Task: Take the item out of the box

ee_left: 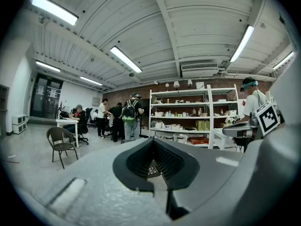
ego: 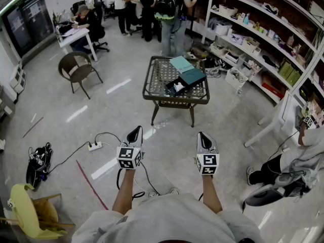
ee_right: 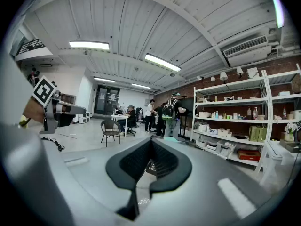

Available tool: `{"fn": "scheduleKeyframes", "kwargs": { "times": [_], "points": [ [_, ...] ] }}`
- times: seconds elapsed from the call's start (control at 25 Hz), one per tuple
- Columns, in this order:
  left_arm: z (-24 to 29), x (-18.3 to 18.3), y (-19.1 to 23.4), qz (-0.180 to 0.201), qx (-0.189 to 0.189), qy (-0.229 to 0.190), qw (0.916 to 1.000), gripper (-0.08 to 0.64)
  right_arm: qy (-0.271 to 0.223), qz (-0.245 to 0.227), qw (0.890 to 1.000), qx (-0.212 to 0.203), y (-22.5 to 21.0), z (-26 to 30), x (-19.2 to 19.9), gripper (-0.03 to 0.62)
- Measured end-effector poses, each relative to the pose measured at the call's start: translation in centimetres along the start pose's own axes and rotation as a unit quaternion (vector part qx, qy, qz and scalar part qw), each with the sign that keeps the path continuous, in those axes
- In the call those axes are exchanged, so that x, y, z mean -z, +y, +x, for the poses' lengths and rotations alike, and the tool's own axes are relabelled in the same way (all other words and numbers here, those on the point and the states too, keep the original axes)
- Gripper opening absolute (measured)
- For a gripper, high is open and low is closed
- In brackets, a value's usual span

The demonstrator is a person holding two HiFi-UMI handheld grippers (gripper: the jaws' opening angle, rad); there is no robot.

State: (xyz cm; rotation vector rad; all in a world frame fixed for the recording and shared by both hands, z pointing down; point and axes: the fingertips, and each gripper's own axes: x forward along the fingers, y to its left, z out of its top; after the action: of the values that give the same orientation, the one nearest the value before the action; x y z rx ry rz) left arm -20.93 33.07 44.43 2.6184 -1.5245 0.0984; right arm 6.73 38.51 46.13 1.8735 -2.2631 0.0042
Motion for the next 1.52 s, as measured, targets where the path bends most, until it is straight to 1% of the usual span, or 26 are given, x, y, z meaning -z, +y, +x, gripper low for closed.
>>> {"fn": "scheduleKeyframes", "kwargs": {
  "times": [0.16,0.32,0.68,1.04,1.24,1.52],
  "points": [
    [0.4,-0.1,-0.6,-0.001,0.001,0.003,1.0,0.005,-0.001,0.002,1.0,0.0,-0.6,-0.1,-0.1,-0.002],
    [0.9,0.0,-1.1,-0.001,0.002,0.005,1.0,0.005,-0.009,0.011,1.0,-0.008,-1.0,0.0,-0.2,-0.002],
    [2.2,0.1,-2.3,0.002,0.003,0.007,1.0,0.005,-0.021,-0.001,1.0,-0.016,-1.6,0.6,0.0,0.0],
    [4.1,0.6,-4.8,0.004,-0.007,0.006,1.0,0.005,-0.025,0.0,0.999,-0.033,-3.7,1.2,0.9,0.0],
    [4.9,1.3,-6.6,-0.002,-0.013,0.008,0.9999,0.005,-0.022,0.0,0.999,-0.045,-4.9,1.3,1.8,0.0],
    [6.0,2.1,-7.5,-0.001,-0.017,0.02,0.9997,0.005,-0.017,0.008,0.999,-0.05,-6.2,2.0,2.7,0.0]
  ]
}}
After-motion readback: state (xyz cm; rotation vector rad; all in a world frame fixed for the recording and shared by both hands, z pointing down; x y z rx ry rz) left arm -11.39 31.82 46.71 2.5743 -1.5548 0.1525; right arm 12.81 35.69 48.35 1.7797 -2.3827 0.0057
